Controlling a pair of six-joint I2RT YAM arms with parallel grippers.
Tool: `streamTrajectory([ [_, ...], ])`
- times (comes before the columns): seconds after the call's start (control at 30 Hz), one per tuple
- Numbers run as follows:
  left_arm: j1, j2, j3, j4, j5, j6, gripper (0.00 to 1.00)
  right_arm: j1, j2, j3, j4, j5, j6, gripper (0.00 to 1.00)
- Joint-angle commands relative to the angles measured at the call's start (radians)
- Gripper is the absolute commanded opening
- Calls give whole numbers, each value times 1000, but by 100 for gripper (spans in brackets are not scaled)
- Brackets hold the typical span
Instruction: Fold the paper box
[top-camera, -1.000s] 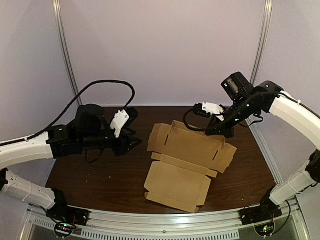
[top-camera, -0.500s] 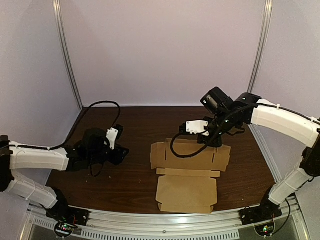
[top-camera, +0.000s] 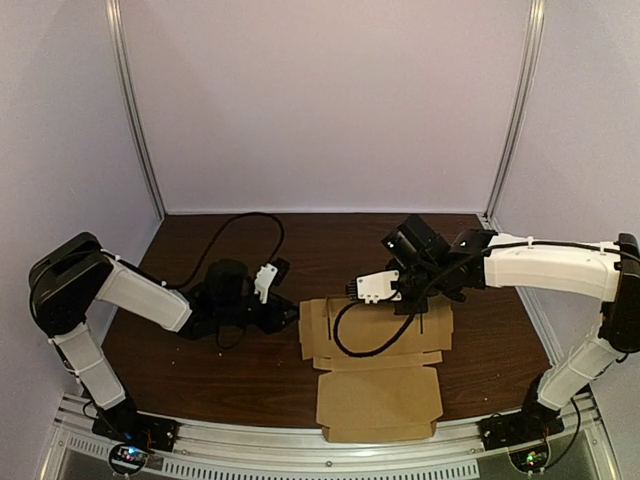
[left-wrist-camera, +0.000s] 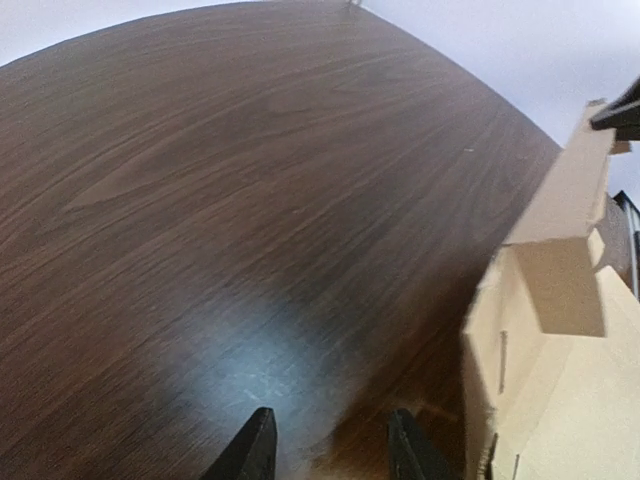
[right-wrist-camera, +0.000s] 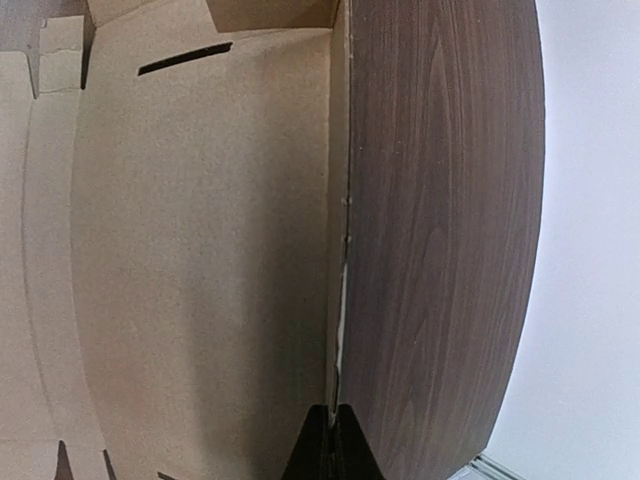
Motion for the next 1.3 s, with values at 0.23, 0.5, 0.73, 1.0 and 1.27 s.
streamTrajectory([
  [0.23,7,20,26,106,44,0,41,11,-10,-118,429,237,-84,0],
  [0.5,7,42,79,64,0,40,41,52,3,-243,716,309,-198,0],
  [0.73,7,47,84,78,98,56,43,118,-22,-396,959,375,-294,0],
  [1.0,-2,53,86,85,159,79,44,140,-45,-429,970,394,-294,0],
  [1.27,-54,82,108,75,64,129,44,158,-43,-441,963,409,-289,0],
])
